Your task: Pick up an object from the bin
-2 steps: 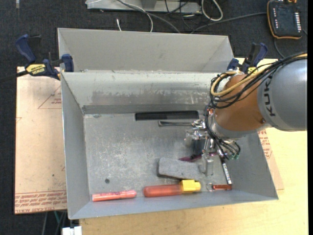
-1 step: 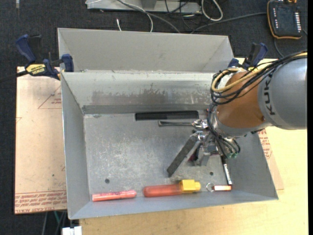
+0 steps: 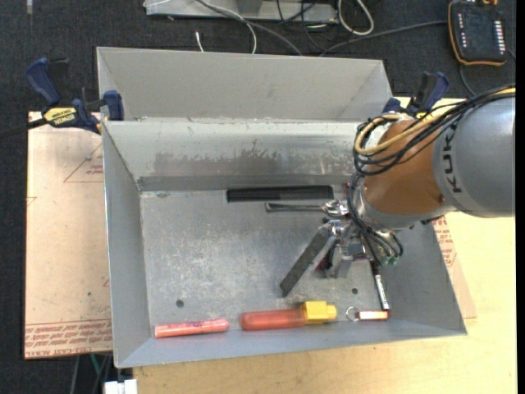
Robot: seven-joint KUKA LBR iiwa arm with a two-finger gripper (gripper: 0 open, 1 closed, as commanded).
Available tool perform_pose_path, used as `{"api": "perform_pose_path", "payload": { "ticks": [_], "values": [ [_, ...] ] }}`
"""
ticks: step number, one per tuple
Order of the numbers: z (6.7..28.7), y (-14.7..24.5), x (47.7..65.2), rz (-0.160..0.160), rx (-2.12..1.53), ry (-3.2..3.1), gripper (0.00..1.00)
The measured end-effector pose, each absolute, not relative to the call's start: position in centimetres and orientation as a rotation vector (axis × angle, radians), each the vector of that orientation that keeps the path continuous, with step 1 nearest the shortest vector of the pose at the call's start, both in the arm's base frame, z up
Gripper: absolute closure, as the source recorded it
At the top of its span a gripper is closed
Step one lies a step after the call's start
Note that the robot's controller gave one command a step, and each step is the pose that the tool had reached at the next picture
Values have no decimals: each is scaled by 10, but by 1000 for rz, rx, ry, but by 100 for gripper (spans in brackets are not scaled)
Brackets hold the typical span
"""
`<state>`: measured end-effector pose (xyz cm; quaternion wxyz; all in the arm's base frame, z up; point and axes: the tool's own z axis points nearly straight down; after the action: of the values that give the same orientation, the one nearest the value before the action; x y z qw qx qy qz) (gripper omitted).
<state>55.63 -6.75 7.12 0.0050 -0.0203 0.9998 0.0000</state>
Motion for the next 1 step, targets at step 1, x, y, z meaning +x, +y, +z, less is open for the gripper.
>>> {"api": "perform_pose_path", "payload": {
  "ticks": [1],
  "values": [
    [84,-67,555,2,-65,3134,100]
  ]
}}
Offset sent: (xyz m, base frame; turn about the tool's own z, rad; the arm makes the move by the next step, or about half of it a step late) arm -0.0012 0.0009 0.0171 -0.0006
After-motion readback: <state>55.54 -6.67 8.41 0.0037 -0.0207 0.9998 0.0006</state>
